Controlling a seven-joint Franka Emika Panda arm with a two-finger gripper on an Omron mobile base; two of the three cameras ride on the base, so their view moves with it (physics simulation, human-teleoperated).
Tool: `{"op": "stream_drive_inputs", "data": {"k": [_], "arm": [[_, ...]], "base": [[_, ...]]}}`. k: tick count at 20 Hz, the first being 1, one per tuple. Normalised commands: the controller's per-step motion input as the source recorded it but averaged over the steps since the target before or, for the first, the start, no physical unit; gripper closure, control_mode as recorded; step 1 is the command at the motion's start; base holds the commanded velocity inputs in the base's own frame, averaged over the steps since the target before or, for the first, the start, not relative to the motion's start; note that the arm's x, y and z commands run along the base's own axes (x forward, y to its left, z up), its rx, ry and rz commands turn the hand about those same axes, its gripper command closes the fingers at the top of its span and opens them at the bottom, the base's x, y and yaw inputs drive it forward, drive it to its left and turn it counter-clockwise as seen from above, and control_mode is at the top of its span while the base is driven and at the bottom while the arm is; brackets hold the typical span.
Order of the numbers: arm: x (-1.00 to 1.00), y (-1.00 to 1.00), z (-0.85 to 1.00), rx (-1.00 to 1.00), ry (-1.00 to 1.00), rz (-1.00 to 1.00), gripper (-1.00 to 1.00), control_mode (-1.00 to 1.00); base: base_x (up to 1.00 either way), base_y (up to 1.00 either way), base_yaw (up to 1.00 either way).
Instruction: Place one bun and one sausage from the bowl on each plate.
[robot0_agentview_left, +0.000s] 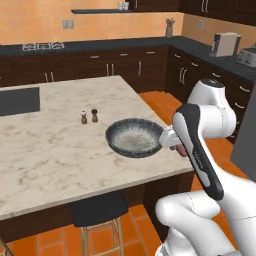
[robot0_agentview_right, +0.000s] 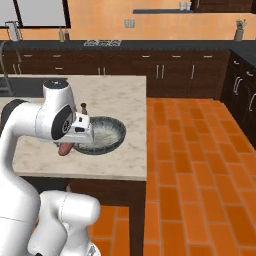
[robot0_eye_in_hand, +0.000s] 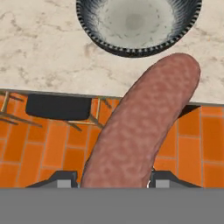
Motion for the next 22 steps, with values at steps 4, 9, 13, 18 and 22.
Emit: {"op": "stream_drive_inputs", "data": {"k": [4,9,13,18,22], "arm": [[0.00,0.00,0.00,0.00,0.00,0.00,1.00,1.00],[0.00,0.00,0.00,0.00,0.00,0.00,1.00,1.00],[0.00,0.00,0.00,0.00,0.00,0.00,1.00,1.00],[0.00,0.00,0.00,0.00,0.00,0.00,1.00,1.00],[0.00,0.00,0.00,0.00,0.00,0.00,1.00,1.00]], "base": [[-0.59,0.73,0.00],[-0.55,0.95,0.00],[-0.48,1.00,0.00],[-0.34,1.00,0.03],[-0.17,1.00,0.01]]}}
